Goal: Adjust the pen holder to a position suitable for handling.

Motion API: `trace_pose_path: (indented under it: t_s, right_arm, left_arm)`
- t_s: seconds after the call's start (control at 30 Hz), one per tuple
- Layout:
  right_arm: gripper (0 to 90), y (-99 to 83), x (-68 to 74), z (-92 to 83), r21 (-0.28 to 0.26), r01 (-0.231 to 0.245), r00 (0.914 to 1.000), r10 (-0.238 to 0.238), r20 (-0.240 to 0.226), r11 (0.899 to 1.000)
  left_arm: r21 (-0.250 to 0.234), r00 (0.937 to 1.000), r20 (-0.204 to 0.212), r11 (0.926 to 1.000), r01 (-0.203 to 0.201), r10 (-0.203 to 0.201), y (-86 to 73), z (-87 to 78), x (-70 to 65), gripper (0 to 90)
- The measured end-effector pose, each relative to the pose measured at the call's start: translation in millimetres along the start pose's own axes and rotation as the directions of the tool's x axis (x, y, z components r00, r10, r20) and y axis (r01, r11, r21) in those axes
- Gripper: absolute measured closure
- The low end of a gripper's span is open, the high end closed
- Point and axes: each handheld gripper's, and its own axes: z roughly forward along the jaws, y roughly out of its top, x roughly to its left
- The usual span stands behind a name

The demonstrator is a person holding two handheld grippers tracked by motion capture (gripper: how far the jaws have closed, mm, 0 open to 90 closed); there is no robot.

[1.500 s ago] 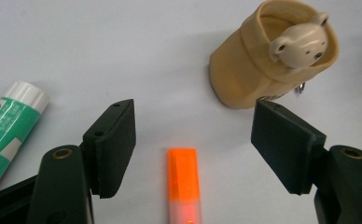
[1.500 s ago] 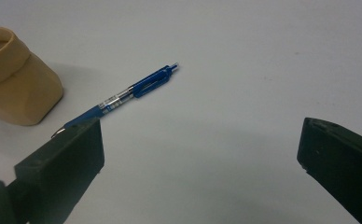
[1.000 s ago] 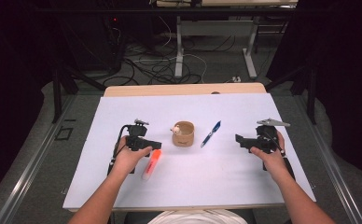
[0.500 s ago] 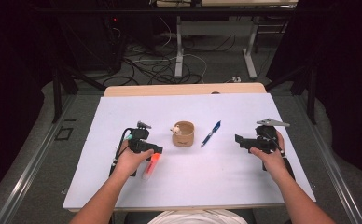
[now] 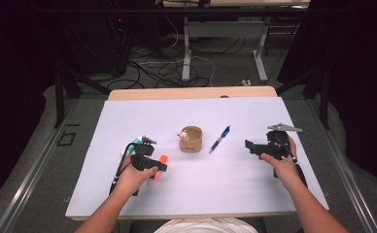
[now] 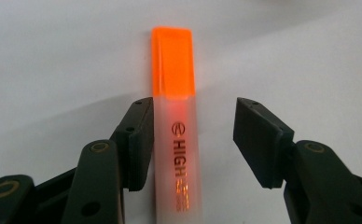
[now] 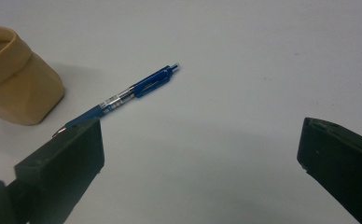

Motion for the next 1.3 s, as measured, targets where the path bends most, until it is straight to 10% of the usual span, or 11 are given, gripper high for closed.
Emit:
trace_pose_path:
  t_s: [0.37, 0.83, 1.3]
  right_arm:
    - [0.0, -0.1, 1.9, 0.5, 0.004, -0.004, 1.0, 0.004, -0.003, 1.0]
    - [0.0, 0.0, 0.7, 0.3, 0.0, 0.002, 1.0, -0.002, -0.004, 1.0]
    - [0.0, -0.4, 0.3, 1.1, 0.005, 0.0, 1.0, 0.001, -0.004, 1.0]
  left_arm:
    - [0.028, 0.9998, 0.0, 0.9994, 0.019, -0.02, -24.3, -4.2, 1.6, 52.7]
    - [0.015, 0.9902, -0.133, 0.9991, -0.04, 0.042, -33.0, 0.3, -13.8, 58.5]
    - [0.013, 0.9828, -0.179, 0.9989, -0.044, 0.046, -33.8, 0.7, -16.3, 65.0]
